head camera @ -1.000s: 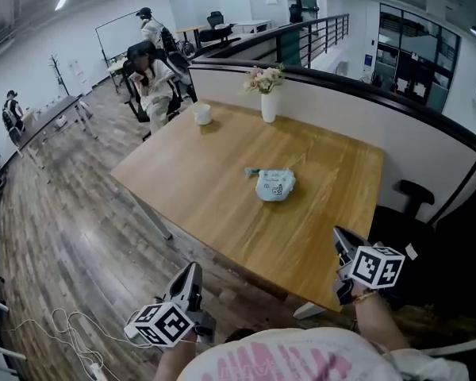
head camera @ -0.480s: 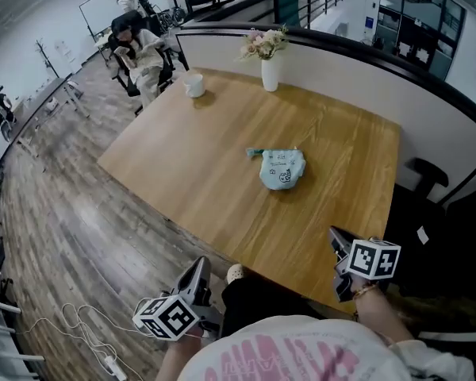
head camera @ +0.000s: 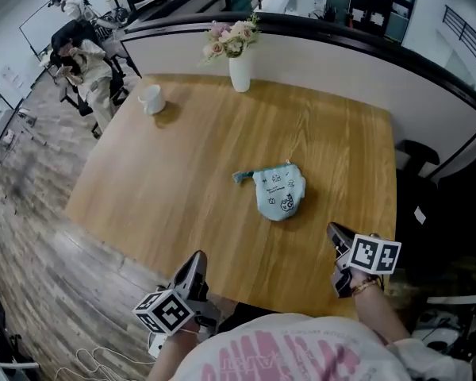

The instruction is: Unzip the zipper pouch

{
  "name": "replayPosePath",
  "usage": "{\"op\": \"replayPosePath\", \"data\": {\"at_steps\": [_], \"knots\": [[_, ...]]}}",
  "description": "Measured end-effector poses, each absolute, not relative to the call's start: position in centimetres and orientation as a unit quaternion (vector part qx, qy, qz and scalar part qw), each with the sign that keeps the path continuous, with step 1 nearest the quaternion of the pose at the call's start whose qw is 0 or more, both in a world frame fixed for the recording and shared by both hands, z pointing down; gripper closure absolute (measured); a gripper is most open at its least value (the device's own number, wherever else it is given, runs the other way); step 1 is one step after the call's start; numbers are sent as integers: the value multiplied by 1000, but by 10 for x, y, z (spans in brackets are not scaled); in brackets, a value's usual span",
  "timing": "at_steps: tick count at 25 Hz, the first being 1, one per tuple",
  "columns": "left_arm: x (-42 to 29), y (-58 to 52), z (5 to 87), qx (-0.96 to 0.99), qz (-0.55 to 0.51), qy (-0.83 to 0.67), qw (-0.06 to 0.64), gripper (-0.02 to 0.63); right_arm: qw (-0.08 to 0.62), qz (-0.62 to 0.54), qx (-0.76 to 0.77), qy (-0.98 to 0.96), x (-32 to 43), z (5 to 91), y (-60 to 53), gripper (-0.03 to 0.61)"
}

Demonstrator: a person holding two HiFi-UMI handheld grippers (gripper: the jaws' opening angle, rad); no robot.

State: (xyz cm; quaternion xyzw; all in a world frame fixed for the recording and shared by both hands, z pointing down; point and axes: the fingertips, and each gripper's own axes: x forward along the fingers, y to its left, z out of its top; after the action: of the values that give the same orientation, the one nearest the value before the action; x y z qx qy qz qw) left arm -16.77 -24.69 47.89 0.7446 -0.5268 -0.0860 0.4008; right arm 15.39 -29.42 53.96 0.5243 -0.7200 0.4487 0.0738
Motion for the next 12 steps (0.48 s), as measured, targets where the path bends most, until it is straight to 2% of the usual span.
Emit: {"op": "replayPosePath", "data": {"at_steps": [6, 10, 12], "knots": [[-194, -312, 486, 761, -54, -497, 414, 615, 48, 473, 557, -680, 146, 549, -339, 581], [-215, -344, 487, 773, -31, -492, 398, 615, 30, 487, 559, -671, 136, 559, -376, 580], [-226, -356, 491, 776, -25, -489, 398, 615, 33, 487, 551, -677, 126, 560, -397, 532]]}}
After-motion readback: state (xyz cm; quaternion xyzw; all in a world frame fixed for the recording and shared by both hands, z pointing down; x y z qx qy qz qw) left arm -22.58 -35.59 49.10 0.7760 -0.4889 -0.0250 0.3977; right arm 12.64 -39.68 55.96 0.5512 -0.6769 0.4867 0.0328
